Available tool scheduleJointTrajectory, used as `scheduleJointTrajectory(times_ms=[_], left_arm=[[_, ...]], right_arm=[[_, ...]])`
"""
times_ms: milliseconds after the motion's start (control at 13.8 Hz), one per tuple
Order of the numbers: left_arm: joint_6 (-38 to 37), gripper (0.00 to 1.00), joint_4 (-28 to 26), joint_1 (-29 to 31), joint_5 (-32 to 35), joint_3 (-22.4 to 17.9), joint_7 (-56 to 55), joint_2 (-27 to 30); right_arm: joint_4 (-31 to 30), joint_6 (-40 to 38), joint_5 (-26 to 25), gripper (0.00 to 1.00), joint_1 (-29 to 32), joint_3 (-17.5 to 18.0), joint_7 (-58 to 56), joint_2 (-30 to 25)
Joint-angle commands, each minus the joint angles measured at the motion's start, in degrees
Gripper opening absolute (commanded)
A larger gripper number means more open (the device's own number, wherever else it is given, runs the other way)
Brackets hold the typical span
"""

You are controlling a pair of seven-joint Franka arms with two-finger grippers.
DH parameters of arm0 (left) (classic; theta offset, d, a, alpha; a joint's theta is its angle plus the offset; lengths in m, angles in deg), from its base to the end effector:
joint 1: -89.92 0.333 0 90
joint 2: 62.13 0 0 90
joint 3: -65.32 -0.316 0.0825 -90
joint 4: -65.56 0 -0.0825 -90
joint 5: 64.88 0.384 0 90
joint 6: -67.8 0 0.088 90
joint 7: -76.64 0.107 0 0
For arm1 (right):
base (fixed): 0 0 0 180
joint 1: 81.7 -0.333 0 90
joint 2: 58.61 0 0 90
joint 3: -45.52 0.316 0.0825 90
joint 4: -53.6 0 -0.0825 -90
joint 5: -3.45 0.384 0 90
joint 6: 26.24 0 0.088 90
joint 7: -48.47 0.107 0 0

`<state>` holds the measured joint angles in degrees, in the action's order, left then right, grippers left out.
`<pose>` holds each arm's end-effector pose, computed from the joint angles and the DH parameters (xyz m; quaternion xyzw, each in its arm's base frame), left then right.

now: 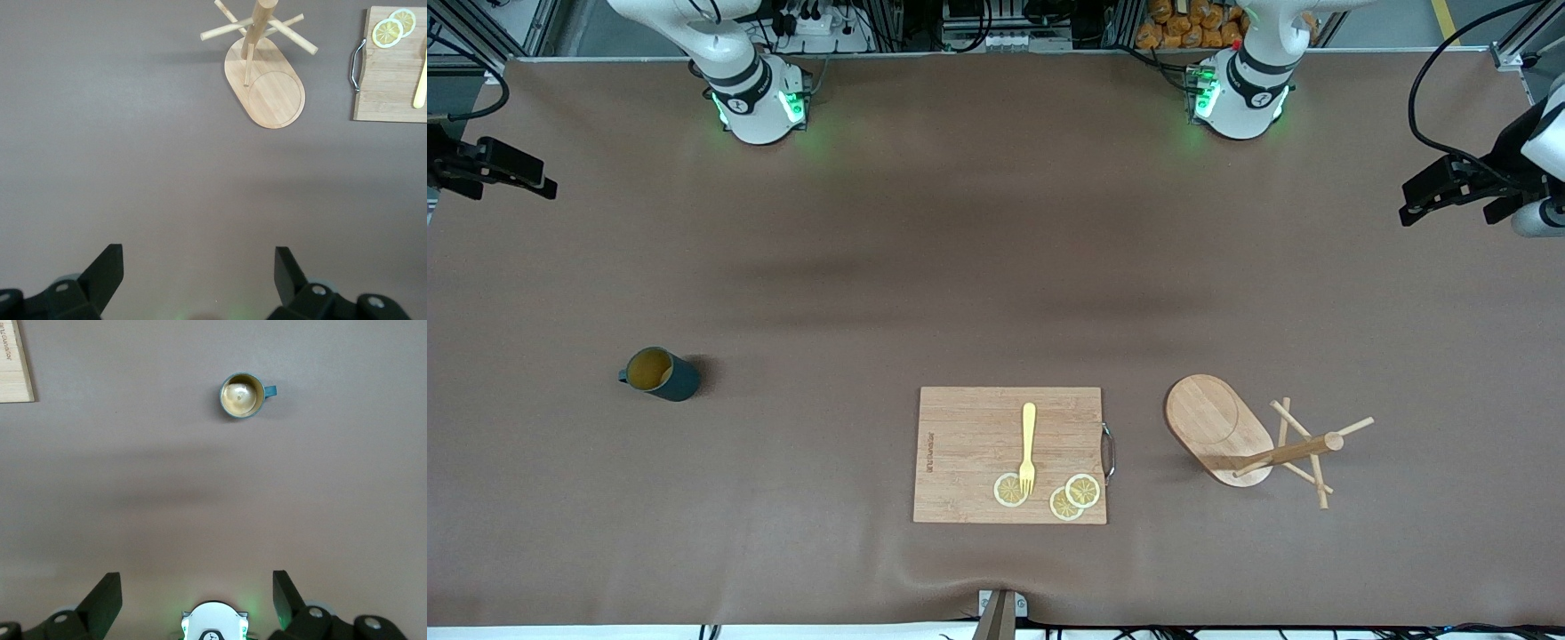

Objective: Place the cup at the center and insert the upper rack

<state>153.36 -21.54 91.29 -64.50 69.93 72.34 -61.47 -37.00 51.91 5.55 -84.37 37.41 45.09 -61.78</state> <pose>0.5425 -0.0302 0.6478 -0.9999 -0.0095 0.0074 0.0043 0.5125 -0.0465 0.6327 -0.9963 0.0152 0.0792 0.0282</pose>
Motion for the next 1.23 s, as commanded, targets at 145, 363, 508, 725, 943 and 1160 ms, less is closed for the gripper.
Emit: scheduleJointTrajectory(times_ms=[145,363,508,725,943,1160], left_arm=[[-0.39,1.00,0.96,-0.14,0.76,0.75,-0.71,-0.49],[-0.39,1.00,0.96,-0.14,0.67,0.75,0.17,-1.62],[-0.31,1.00,0.96,-0.22,0.41,0.75,0.26,-2.42],[-0.13,1.00,0.88,-0.14,0.41,0.75,0.26,-3.30],[-0.13,1.00,0.88,-0.31,0.50,0.75,0.17,-4.00],[-0.04,1.00,0.96,-0.14,0.50,0.75,0.08,-4.00]], right_arm=[[-0.54,-0.63,-1.38,1.00,-0.23,-0.15,0.92,-1.22],[-0.19,-0.72,-2.00,1.00,-0.23,-0.06,1.62,-1.22],[0.25,-0.46,-1.57,1.00,-0.31,-0.06,1.97,-1.66],[-0.10,2.08,-1.47,1.00,-0.40,0.12,1.97,-0.79],[-1.16,9.80,-1.30,1.00,-0.31,0.12,1.54,6.04],[-1.86,21.39,-1.12,1.00,-0.66,0.12,1.09,15.27]])
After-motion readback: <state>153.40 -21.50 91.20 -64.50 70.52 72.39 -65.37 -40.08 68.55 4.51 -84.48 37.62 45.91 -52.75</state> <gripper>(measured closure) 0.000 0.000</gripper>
